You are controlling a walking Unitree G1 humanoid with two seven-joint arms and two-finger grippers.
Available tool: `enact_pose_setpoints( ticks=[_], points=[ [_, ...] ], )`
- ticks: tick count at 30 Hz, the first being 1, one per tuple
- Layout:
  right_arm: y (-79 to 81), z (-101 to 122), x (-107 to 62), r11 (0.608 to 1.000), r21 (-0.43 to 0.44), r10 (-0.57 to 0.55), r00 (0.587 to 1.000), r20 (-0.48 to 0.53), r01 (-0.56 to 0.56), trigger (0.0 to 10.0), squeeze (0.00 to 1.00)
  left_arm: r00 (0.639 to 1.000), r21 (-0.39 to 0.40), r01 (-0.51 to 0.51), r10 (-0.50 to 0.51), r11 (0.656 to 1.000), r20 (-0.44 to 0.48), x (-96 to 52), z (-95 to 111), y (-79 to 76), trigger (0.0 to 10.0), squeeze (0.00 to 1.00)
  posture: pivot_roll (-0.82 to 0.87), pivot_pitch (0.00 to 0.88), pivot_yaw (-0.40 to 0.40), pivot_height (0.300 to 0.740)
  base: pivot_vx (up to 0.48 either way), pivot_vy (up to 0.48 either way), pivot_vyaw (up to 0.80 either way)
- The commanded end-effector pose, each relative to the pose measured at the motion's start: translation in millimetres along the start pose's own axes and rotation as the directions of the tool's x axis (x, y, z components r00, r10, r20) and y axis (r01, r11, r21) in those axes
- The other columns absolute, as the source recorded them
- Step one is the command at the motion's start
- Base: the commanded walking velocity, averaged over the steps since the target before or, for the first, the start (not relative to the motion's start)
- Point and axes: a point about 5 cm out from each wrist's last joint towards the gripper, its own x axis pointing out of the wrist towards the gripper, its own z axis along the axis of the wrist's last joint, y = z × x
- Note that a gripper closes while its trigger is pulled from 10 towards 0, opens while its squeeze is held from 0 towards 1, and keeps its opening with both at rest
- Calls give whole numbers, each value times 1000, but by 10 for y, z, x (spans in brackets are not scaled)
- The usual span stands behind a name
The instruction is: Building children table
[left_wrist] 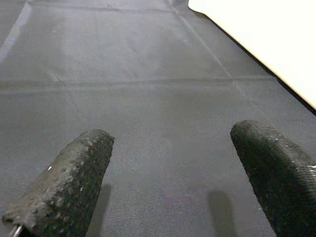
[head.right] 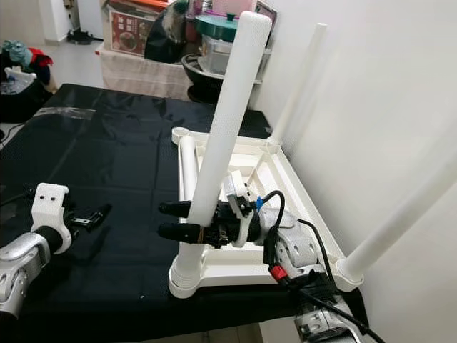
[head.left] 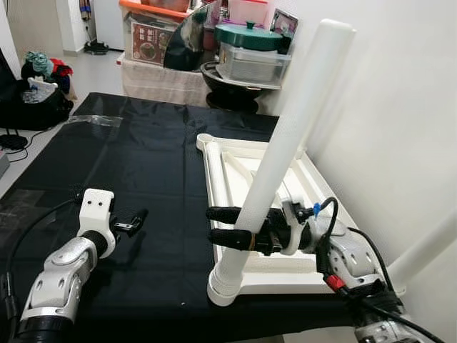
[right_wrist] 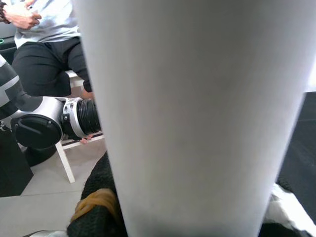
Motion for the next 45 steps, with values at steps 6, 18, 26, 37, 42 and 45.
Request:
enact_pose_setpoints(
  ticks=[6,18,26,37,42,45],
  points=[
    [-53,-266,67,988,61,-142,989,-48,145,0,0,999,-19,27,-27,999,-20,-4,-55,-70,10000,0,179,0,-182,740,0,0,0],
    [-63,-512,-68,787,29,-606,781,-148,616,0,0,999,-29,19,-20,999,-27,-9,-83,-75,10000,0,162,0,-175,740,0,0,0],
    [50,-589,-115,603,-33,-789,589,-175,797,0,0,999,-37,19,-20,999,-29,15,-86,-75,10000,0,140,0,-163,740,0,0,0],
    [47,-680,-271,326,-54,-921,304,-244,944,0,0,999,-51,11,-13,999,-34,12,-118,-74,10000,0,133,0,-167,740,0,0,0],
    [22,-673,-340,189,-48,-944,168,-284,981,10000,0,999,-57,12,-14,998,-35,27,-123,-77,10000,0,128,0,-165,740,0,0,0],
    [23,-663,-374,139,-52,-951,119,-285,989,10000,0,999,-57,11,-13,998,-37,25,-131,-73,10000,0,127,0,-165,740,0,0,0]
  ],
)
